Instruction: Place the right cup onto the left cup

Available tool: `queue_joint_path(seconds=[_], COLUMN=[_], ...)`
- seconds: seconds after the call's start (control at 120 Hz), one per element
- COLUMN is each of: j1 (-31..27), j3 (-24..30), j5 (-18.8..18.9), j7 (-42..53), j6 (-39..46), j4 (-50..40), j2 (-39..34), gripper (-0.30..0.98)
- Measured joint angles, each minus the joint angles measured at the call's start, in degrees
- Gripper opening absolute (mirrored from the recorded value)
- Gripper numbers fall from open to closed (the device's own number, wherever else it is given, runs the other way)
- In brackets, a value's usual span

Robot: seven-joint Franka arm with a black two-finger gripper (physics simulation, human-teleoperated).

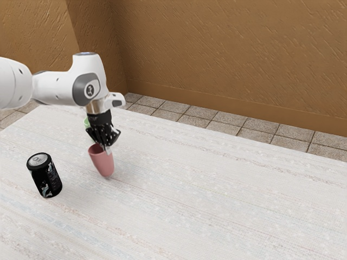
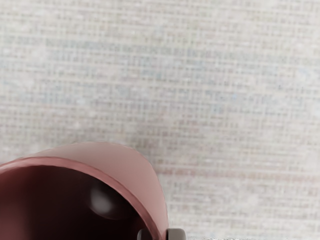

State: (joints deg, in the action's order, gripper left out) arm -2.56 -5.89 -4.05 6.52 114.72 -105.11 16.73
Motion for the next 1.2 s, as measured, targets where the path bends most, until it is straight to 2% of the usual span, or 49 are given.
queue_joint_path(seconds=[0.4, 0.508, 1.2], j1=[0.1, 0.5, -4.3], j3=[0.0, -1.7, -2.7], j5=[1.5, 2.1, 4.2], j7=[-0.2, -0.1, 5.8], j6=[-10.4, -12.8, -22.8], j4=[10.6, 13.5, 41.6], j2=[-0.1, 0.9, 15.3], gripper=[-0.1, -0.1, -0.1])
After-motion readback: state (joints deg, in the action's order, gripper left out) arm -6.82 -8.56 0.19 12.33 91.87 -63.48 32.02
